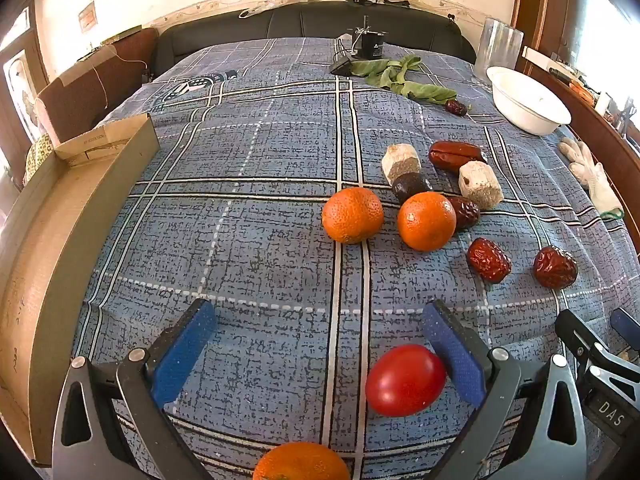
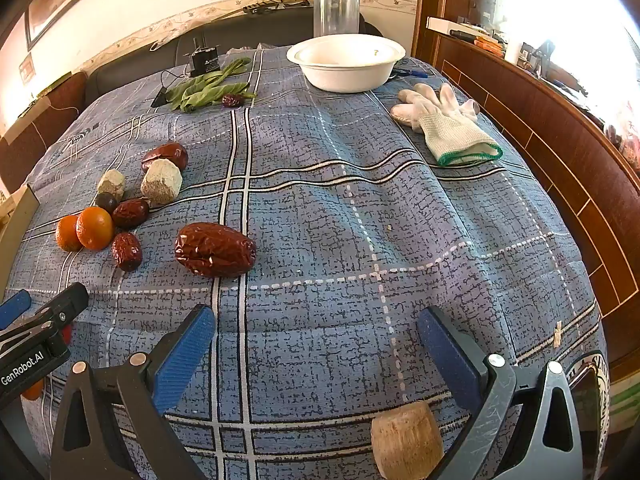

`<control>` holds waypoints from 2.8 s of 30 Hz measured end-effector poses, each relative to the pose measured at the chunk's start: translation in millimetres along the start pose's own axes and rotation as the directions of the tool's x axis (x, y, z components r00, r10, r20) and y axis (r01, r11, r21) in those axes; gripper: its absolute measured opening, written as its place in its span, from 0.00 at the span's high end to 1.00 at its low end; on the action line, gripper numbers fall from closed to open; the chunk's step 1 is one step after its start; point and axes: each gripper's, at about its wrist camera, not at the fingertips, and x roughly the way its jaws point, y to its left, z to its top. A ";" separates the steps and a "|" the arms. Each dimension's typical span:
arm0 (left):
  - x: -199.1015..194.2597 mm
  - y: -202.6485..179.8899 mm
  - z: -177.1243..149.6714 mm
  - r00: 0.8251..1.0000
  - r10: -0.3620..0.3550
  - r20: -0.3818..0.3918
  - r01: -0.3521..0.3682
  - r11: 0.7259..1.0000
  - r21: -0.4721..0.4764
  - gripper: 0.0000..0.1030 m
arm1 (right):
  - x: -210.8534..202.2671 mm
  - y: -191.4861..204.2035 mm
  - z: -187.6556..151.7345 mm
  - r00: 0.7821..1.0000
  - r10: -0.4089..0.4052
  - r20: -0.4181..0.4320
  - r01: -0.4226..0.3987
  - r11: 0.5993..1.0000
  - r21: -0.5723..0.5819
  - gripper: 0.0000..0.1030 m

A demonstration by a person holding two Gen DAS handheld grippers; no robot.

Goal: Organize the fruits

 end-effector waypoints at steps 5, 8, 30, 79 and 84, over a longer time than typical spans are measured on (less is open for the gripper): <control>0.0 0.0 -0.1 1.000 0.002 0.000 -0.002 1.000 -0.002 0.00 | -0.1 0.1 -0.2 1.000 0.000 0.000 0.000 1.000 0.000 0.00; -0.6 -0.7 -1.0 1.000 0.017 -0.002 -0.017 1.000 -0.018 0.00 | 0.1 0.0 -0.1 1.000 0.000 0.000 0.000 1.000 0.000 0.00; -23.1 15.6 -14.7 0.982 -0.162 -0.095 0.171 0.981 0.093 0.00 | -8.9 0.9 -8.7 0.998 -0.013 -0.068 0.015 0.999 0.030 0.00; -119.2 77.9 -43.9 0.931 -0.357 0.083 0.345 0.929 0.132 0.21 | -79.1 -35.0 -39.0 0.993 0.091 0.074 -0.097 0.991 0.092 0.20; -90.2 61.3 -48.7 0.926 -0.378 -0.002 0.375 0.918 0.131 0.23 | -63.3 -42.0 -44.9 0.997 0.071 0.037 -0.074 0.994 0.085 0.20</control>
